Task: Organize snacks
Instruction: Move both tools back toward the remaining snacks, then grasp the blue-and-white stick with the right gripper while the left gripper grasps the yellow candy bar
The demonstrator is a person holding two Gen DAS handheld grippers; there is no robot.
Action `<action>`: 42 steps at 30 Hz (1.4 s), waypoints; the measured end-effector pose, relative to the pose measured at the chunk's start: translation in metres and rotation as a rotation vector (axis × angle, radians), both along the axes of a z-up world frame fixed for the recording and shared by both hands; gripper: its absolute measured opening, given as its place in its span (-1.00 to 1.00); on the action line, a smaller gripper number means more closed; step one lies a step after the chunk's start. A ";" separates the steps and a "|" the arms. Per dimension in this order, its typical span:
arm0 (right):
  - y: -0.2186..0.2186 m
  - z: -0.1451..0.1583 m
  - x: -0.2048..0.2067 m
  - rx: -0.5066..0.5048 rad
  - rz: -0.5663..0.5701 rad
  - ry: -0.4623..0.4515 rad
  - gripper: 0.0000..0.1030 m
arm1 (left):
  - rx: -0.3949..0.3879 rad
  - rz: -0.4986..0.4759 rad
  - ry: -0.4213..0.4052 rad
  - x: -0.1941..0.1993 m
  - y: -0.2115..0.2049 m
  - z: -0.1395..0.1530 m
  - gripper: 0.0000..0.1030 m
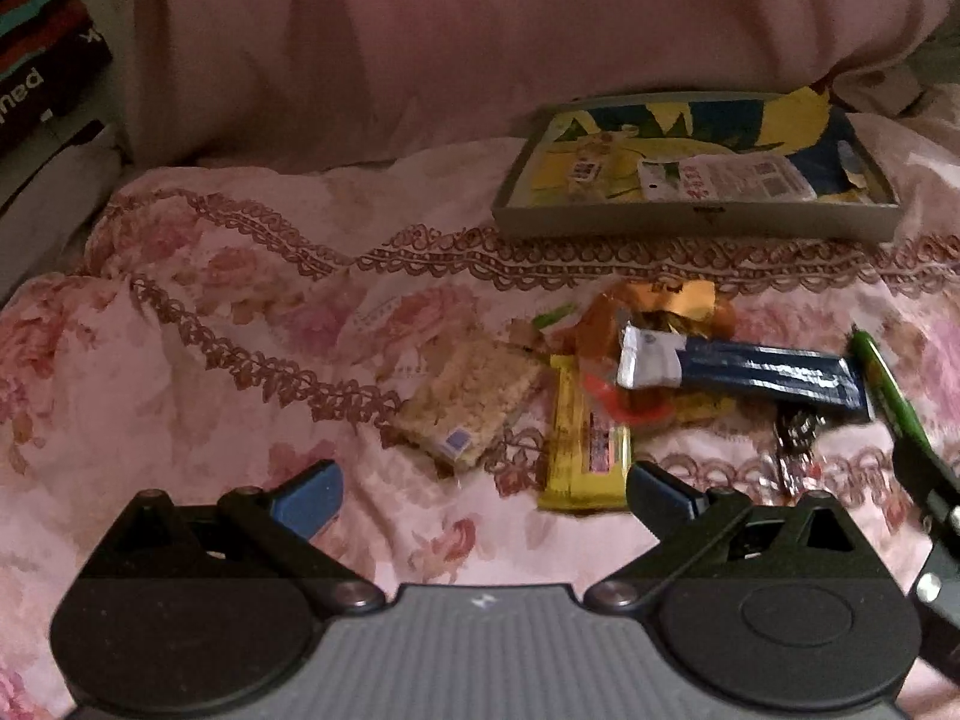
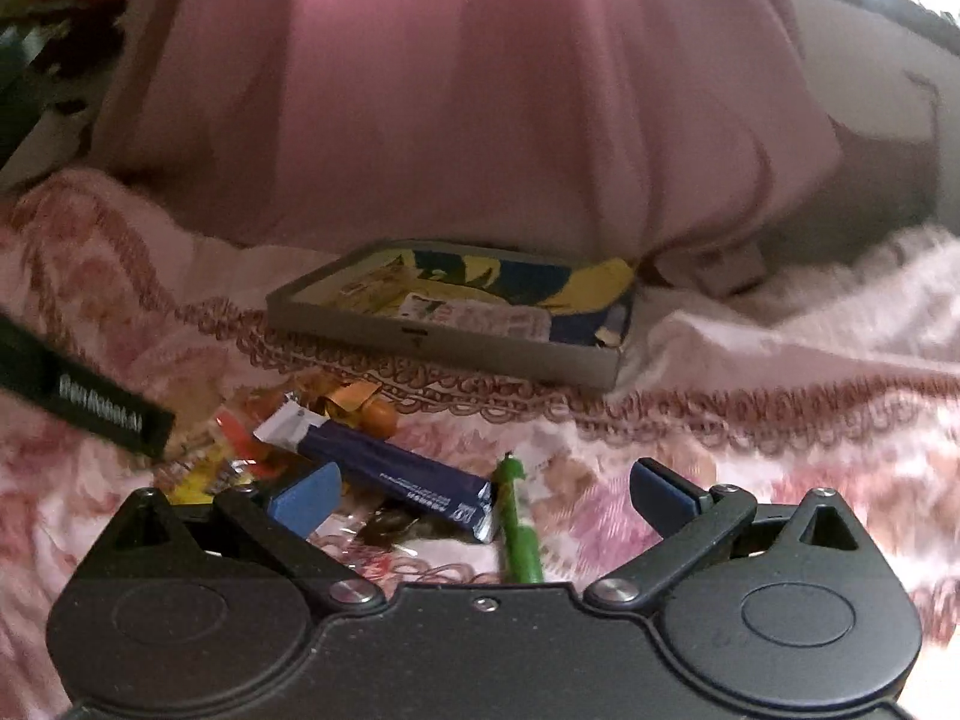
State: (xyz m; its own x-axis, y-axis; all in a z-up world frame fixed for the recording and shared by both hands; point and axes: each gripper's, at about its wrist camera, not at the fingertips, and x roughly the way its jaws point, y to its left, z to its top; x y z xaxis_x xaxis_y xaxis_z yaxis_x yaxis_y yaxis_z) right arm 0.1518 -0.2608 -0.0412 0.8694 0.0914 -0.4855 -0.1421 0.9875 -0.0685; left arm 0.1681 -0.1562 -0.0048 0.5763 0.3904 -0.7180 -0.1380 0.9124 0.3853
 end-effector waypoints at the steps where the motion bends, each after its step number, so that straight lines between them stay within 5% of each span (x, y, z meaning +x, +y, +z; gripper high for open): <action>1: -0.002 -0.002 0.002 -0.003 0.011 -0.004 0.99 | 0.001 0.000 -0.002 0.003 0.001 -0.001 0.99; 6: -0.002 -0.008 0.010 0.035 0.057 -0.021 0.99 | -0.036 -0.005 -0.007 0.012 0.014 -0.010 0.99; 13: 0.016 -0.023 0.018 -0.056 0.156 -0.045 0.99 | -0.045 -0.118 -0.010 0.015 0.024 -0.027 0.99; 18: 0.028 -0.025 0.021 -0.095 0.199 -0.052 0.99 | -0.121 -0.145 -0.027 0.015 0.043 -0.040 0.99; 33: 0.055 -0.045 0.057 -0.296 0.265 0.008 0.91 | -0.291 -0.427 -0.044 0.029 0.068 -0.079 0.97; 42: 0.058 -0.065 0.084 -0.327 0.314 0.076 0.67 | -0.381 -0.543 0.009 0.047 0.084 -0.095 0.71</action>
State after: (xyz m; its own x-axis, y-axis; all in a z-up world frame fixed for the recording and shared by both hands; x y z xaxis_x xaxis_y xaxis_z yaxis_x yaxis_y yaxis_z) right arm 0.2360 -0.2028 -0.1065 0.7848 0.1763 -0.5941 -0.4477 0.8242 -0.3468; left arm 0.2153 -0.0724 -0.0994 0.6126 -0.2359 -0.7544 0.3813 0.9242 0.0206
